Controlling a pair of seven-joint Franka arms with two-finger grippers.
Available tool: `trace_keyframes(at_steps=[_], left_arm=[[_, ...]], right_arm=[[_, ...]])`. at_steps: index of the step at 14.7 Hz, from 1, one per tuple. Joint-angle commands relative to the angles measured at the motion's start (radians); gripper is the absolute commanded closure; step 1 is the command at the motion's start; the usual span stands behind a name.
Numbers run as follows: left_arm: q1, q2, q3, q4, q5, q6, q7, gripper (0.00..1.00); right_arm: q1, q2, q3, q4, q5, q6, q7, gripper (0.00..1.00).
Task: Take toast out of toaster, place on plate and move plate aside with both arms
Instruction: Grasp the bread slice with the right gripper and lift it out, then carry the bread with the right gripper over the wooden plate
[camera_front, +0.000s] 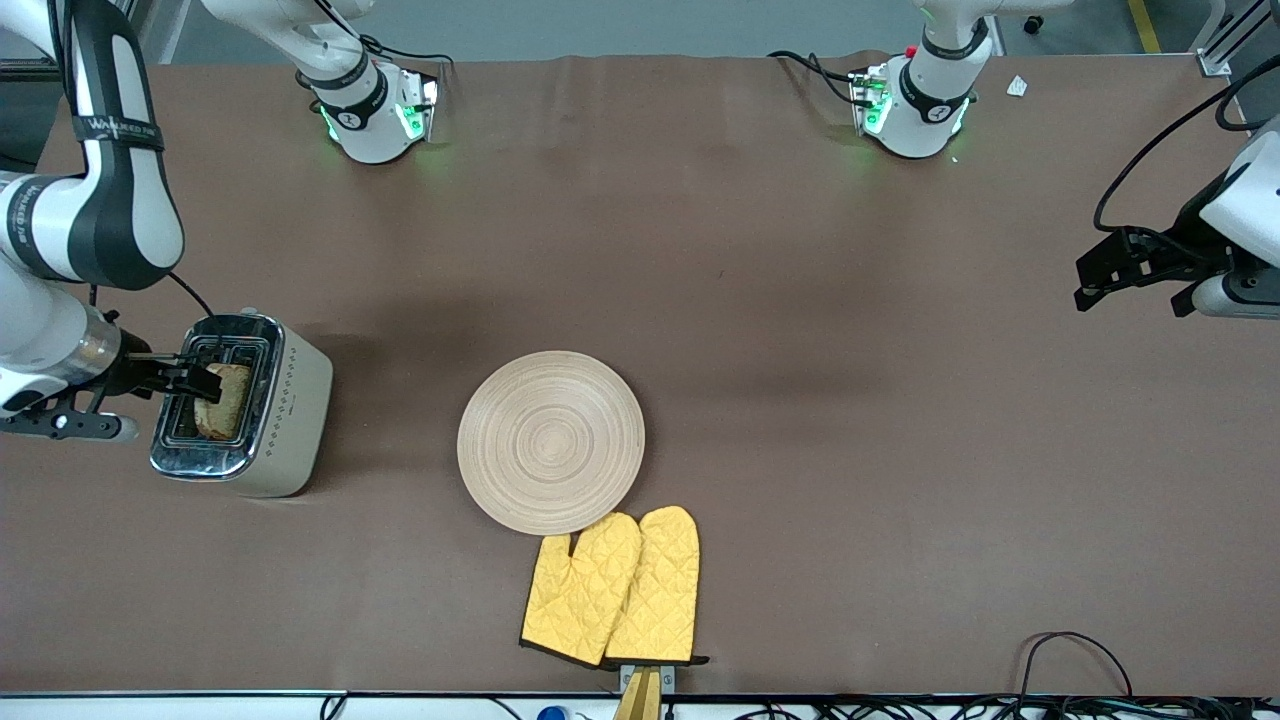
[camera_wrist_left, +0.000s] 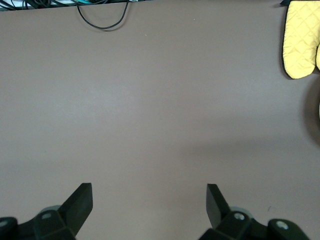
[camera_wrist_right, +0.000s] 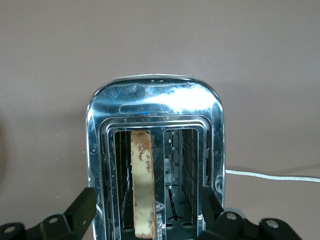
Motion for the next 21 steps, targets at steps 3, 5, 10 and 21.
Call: trace_keyframes(at_steps=[3, 5, 10, 21], left_arm=[[0.001, 0.001, -0.003, 0.011, 0.001, -0.010, 0.000, 0.00], [0.001, 0.001, -0.003, 0.011, 0.001, -0.010, 0.000, 0.00], [0.001, 0.001, -0.003, 0.011, 0.001, -0.010, 0.000, 0.00], [0.003, 0.001, -0.003, 0.009, 0.001, -0.010, 0.000, 0.00]], right_arm=[[-0.011, 0.028, 0.008, -0.003, 0.010, 0.012, -0.018, 0.14], [-0.011, 0.039, 0.010, -0.003, 0.010, 0.013, -0.018, 0.21], [-0.011, 0.039, 0.010, -0.013, 0.012, 0.010, -0.017, 0.97], [-0.017, -0.096, 0.013, 0.121, 0.026, -0.274, -0.041, 1.00]])
